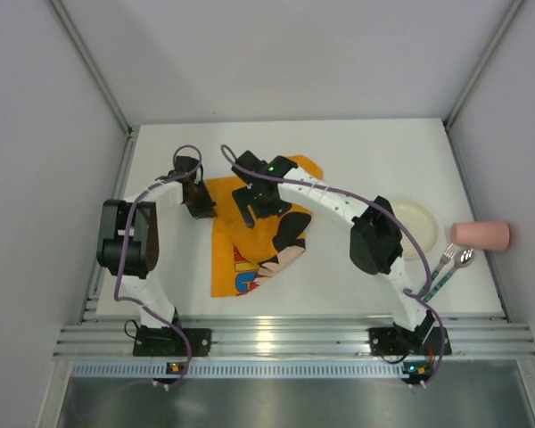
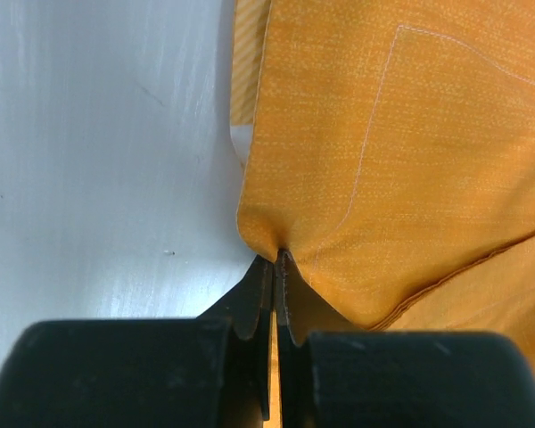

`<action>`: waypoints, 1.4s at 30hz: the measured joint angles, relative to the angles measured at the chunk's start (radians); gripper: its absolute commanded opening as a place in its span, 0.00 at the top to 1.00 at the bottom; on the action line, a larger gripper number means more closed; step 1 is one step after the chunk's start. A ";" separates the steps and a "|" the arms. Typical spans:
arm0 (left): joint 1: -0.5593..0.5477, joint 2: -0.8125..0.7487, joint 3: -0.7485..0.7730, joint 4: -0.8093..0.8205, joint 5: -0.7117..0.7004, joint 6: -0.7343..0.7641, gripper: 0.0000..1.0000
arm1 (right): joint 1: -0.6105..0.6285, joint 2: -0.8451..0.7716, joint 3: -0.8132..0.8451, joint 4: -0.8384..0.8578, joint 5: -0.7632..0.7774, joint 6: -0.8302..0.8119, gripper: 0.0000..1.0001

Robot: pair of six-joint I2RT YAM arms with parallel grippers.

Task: Set the dinner table for one person

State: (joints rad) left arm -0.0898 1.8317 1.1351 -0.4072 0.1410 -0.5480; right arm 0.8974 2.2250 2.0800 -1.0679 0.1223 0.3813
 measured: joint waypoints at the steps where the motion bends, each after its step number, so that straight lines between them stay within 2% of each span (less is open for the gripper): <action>1: 0.000 0.006 0.010 -0.004 -0.003 0.004 1.00 | -0.008 -0.017 -0.007 0.000 0.001 0.000 0.15; 8: 0.000 0.016 0.026 -0.010 -0.010 0.013 1.00 | -0.021 -0.044 -0.026 0.037 -0.083 -0.013 0.18; 11: 0.000 0.017 0.024 -0.005 0.002 0.016 1.00 | 0.013 -0.027 0.010 0.069 -0.136 -0.024 0.31; 15: 0.005 0.019 0.018 0.008 0.029 0.015 1.00 | 0.067 0.049 0.117 0.113 -0.170 -0.024 0.44; 17: 0.005 0.023 0.018 0.016 0.041 0.015 1.00 | 0.090 0.089 0.147 0.126 -0.165 -0.023 0.48; 27: 0.011 0.034 0.019 0.035 0.095 0.004 1.00 | 0.117 0.257 0.163 0.105 -0.003 -0.023 0.53; 31: 0.011 0.043 0.024 0.041 0.114 0.000 1.00 | 0.117 0.274 0.200 0.098 0.033 -0.023 0.57; 34: 0.011 0.048 0.028 0.041 0.123 0.001 1.00 | 0.117 0.284 0.202 0.097 0.050 -0.023 0.66; 35: 0.011 0.052 0.032 0.042 0.129 0.001 1.00 | 0.118 0.287 0.207 0.094 0.055 -0.023 0.73; 37: 0.011 0.058 0.039 0.041 0.135 0.000 1.00 | 0.119 0.287 0.208 0.093 0.066 -0.021 0.80; 38: 0.011 0.061 0.042 0.042 0.138 0.000 1.00 | 0.119 0.287 0.208 0.092 0.070 -0.021 0.87; 41: 0.011 0.069 0.047 0.043 0.148 0.000 1.00 | 0.121 0.287 0.208 0.087 0.085 -0.019 1.00; 42: 0.011 0.072 0.051 0.043 0.151 0.000 1.00 | 0.121 0.287 0.208 0.087 0.089 -0.019 1.00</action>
State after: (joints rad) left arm -0.0792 1.9038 1.1858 -0.3641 0.2924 -0.5480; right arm 1.0187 2.5118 2.2875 -0.9810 0.2108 0.3618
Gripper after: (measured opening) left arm 0.020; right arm 0.036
